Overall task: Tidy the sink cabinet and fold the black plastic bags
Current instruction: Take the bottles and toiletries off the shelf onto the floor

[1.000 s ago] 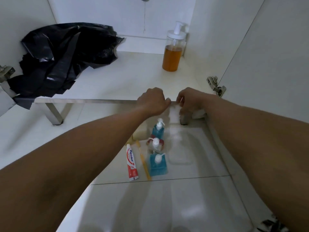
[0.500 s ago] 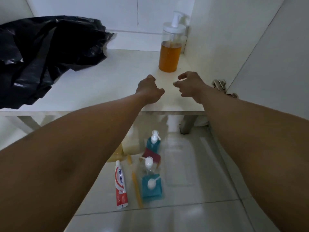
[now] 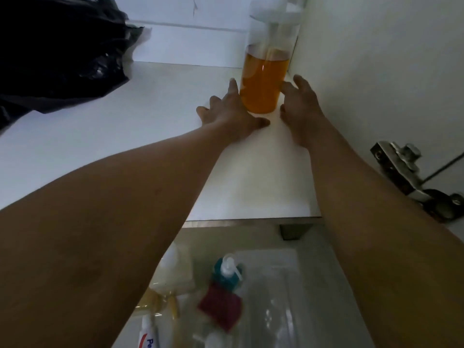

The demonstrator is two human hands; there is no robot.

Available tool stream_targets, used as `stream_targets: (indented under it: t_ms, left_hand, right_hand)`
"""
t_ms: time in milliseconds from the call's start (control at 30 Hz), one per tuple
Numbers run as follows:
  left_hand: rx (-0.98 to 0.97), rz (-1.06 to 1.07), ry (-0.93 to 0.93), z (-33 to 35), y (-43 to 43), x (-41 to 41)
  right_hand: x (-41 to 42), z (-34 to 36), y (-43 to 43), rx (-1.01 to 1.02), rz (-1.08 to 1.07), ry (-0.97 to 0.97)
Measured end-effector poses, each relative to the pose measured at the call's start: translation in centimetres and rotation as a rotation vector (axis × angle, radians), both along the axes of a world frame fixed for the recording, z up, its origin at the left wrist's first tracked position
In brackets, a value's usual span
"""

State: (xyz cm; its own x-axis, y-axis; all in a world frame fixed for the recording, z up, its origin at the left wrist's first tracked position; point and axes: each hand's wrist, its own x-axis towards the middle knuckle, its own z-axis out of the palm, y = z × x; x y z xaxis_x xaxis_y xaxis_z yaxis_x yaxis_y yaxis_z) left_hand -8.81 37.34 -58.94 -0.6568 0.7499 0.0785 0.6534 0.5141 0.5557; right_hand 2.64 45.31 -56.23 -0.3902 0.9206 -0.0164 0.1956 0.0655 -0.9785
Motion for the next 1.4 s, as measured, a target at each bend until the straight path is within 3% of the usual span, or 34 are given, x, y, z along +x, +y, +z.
stream_targets:
  t_ms: [167, 433, 800, 1200, 1400]
  left_hand:
    - [0.045, -0.019, 0.038, -0.1, 0.4, -0.2]
    - [0.273, -0.042, -0.066, 0.0, -1.1, 0.1]
    - [0.415, -0.007, -0.310, 1.1, -10.3, 3.6]
    - [0.276, -0.162, -0.389, 3.4, -21.6, 8.6]
    - [0.129, -0.319, -0.211, 5.2, -24.9, 12.3]
  right_hand:
    - [-1.2, 0.1, 0.5, 0.107, 0.068, -0.028]
    - [-0.2, 0.3, -2.9, 0.002, 0.051, 0.086]
    - [3.5, 3.8, -10.2, -0.039, 0.131, -0.036]
    - [11.5, 9.4, -19.2, -0.052, 0.410, -0.451]
    - [16.5, 11.7, -23.3, -0.164, 0.467, -0.534]
